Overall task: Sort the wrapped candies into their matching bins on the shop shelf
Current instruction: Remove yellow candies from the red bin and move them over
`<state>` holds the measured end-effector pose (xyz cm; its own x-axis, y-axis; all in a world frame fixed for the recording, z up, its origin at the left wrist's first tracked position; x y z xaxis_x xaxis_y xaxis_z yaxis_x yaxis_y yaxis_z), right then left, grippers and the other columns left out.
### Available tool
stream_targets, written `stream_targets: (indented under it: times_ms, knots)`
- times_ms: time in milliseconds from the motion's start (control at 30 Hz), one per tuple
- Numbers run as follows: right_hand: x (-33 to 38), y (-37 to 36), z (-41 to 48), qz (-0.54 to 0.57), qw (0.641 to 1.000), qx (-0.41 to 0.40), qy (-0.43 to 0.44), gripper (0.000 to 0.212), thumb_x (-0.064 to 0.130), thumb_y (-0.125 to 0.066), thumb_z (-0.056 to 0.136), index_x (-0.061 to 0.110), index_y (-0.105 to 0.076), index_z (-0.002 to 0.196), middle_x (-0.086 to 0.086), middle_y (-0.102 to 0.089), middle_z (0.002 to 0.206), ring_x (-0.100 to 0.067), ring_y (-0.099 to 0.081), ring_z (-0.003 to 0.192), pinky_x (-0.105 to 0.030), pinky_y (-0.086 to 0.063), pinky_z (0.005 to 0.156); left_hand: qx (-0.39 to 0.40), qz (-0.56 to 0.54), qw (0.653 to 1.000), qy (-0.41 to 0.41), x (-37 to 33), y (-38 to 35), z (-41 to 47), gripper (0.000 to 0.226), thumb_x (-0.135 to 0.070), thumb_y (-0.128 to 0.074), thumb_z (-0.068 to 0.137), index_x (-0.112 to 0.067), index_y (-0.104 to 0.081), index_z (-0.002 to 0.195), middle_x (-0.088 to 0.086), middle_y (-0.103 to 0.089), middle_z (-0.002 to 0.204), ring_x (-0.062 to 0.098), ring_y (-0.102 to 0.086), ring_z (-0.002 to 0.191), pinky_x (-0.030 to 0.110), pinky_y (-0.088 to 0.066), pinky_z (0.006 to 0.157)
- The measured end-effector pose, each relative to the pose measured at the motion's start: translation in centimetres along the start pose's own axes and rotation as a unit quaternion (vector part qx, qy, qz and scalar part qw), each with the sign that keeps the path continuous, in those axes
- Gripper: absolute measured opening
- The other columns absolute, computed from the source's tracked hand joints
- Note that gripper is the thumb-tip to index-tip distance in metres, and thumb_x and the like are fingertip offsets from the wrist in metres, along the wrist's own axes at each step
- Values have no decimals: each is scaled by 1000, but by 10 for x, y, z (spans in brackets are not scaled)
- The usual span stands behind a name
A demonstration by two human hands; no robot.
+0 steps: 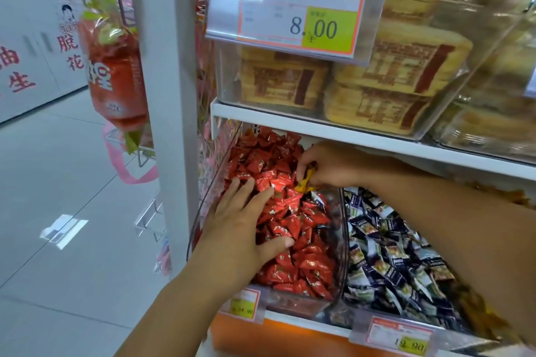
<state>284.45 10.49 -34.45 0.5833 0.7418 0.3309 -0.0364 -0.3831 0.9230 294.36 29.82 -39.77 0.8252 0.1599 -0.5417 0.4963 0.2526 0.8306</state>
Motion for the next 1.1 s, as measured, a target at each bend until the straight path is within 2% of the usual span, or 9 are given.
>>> stream_targets:
  times_ms: [133,300,367,533,667,767,967,1033,1100]
  knots:
    - [5,9,-9,163,986,0,33,22,4,-58,91,25,-62,91,4,-62,100,-21,-60,86,-21,-48,71,-63,-59,996,10,-2,7,5,74,-54,-60,84,-38,-27,147,-15,-15,157,4,-2,145,32,-9,120]
    - [17,16,-36,348,933,63,62,25,-8,-49,92,12,-56,104,-3,-65,105,-5,-66,76,-18,-51,68,-130,-70,989,-3,-16,12,4,60,-42,-63,88,-31,-41,143,-11,-38,146,7,-22,135,19,-15,109]
    - [22,10,-40,365,926,75,58,28,-10,-50,90,12,-54,106,-12,-66,111,-12,-66,76,-26,-53,73,-138,-68,988,-2,-17,11,7,60,-41,-62,88,-30,-41,143,-11,-42,143,8,-25,132,16,-16,105]
    - [43,-7,-40,304,946,98,56,25,-2,-63,86,13,-51,103,-27,-60,114,-20,-64,87,-42,-47,92,-137,-95,986,11,-19,10,8,60,-37,-65,88,-36,-40,143,-5,-55,132,14,-38,125,29,-33,103]
    - [42,2,-28,262,963,48,34,12,26,-56,94,20,-57,103,-3,-68,102,-17,-66,96,-33,-51,89,-156,-128,978,44,-13,12,11,52,-29,-66,89,-37,-48,137,0,-62,121,17,-55,114,34,-45,97]
    - [22,11,-19,97,995,-12,-12,19,7,-50,96,21,-63,98,-3,-64,94,-33,-62,100,-32,-47,78,-176,-136,974,49,-12,17,9,41,-25,-63,91,-31,-56,131,-9,-61,125,11,-53,117,22,-40,96]
    - [22,-13,-9,-220,968,109,-53,66,8,-63,88,28,-37,145,-4,-45,143,-25,-53,116,-20,-42,69,-172,-203,960,87,-10,20,7,22,-28,-66,88,-36,-56,106,-19,-61,97,-5,-52,87,2,-34,68]
    - [23,-18,-4,-242,967,70,-32,60,15,-64,89,23,-40,144,-7,-45,144,-26,-50,122,-24,-43,82,-171,-231,954,88,-11,19,7,19,-27,-66,87,-35,-51,94,-14,-64,87,-3,-56,78,5,-37,62]
    - [20,-16,-4,-227,973,48,-7,42,19,-64,90,21,-55,131,-5,-55,133,-22,-55,107,-25,-40,79,-162,-250,950,89,-12,19,7,16,-28,-63,88,-31,-48,89,-6,-62,75,2,-52,60,16,-38,55]
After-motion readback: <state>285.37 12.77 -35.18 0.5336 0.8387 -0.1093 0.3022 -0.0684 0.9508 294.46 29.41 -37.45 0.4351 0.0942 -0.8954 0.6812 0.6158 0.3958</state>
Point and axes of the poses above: each hand's wrist, its own z-axis towards the middle knuckle, its own y-axis out of the back of the hand, x = y × z, the point moved 3 cm from there along z, towards the middle knuckle
